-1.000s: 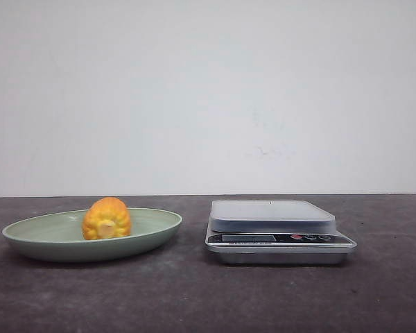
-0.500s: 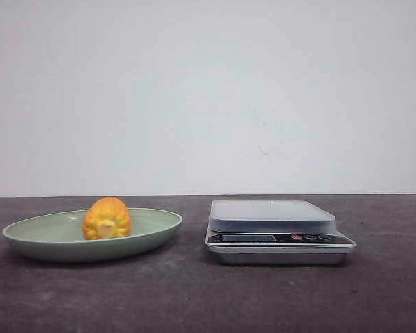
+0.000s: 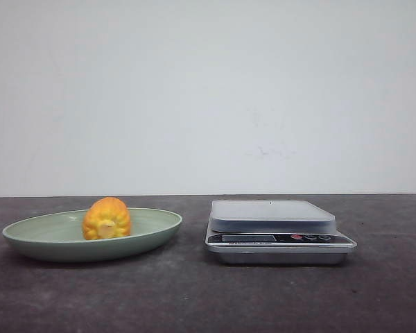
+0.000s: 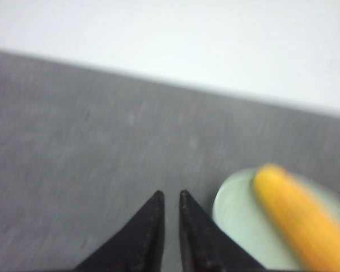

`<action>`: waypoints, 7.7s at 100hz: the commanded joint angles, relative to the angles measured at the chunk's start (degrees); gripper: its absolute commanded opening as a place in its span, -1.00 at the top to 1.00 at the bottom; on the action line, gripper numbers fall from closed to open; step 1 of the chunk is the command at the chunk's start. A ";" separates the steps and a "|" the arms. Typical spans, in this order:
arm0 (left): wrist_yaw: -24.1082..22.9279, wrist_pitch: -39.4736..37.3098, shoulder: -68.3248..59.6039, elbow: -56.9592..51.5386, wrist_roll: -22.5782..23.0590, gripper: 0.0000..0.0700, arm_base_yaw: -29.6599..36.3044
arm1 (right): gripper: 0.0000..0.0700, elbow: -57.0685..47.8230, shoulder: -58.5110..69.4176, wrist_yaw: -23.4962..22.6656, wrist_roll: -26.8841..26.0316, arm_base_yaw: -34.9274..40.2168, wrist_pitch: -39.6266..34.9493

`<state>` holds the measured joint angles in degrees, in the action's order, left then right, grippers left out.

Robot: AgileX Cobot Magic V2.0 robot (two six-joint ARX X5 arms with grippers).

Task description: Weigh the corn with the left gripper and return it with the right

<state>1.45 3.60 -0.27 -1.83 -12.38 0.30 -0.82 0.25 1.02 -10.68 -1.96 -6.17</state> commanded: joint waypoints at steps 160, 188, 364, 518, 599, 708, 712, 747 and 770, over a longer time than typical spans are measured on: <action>3.19 19.15 -55.65 -54.38 -0.66 -0.38 15.37 | -0.40 -52.54 38.95 -16.46 -2.34 5.18 -23.21; -4.96 17.42 -73.26 -54.38 -0.79 -0.51 25.99 | -0.58 -52.54 38.95 -16.20 -1.95 5.22 -26.14; -5.88 28.30 -106.07 -90.53 -11.19 0.98 46.47 | -0.58 -52.54 38.84 -16.02 0.20 5.22 -30.25; -17.00 45.22 -110.18 -108.54 -2.10 -0.39 48.06 | -0.58 -52.54 38.86 -16.04 0.66 5.22 -31.89; -37.07 74.47 -56.52 -113.44 -2.19 -0.24 35.56 | -0.58 -52.54 40.59 -16.06 0.63 13.42 -29.88; -23.80 77.99 -13.18 -67.25 -17.14 -0.23 28.59 | -0.78 -53.42 85.42 -5.38 -8.52 33.81 -5.84; -23.80 77.83 -13.18 -67.19 -17.11 -0.23 28.61 | -0.77 -53.64 86.27 -5.40 -8.96 33.81 -5.81; -23.82 77.88 -13.18 -67.19 -16.33 -0.23 28.59 | -0.10 -54.07 88.28 -5.09 -11.52 33.70 -4.81; -23.82 78.03 -13.18 -67.21 -15.72 -0.23 28.59 | -0.09 -54.07 88.28 -5.11 -13.11 33.79 -5.40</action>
<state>-22.39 81.45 -13.47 -68.42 -29.12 28.67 -53.98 87.26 -4.27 -22.76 31.44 -11.92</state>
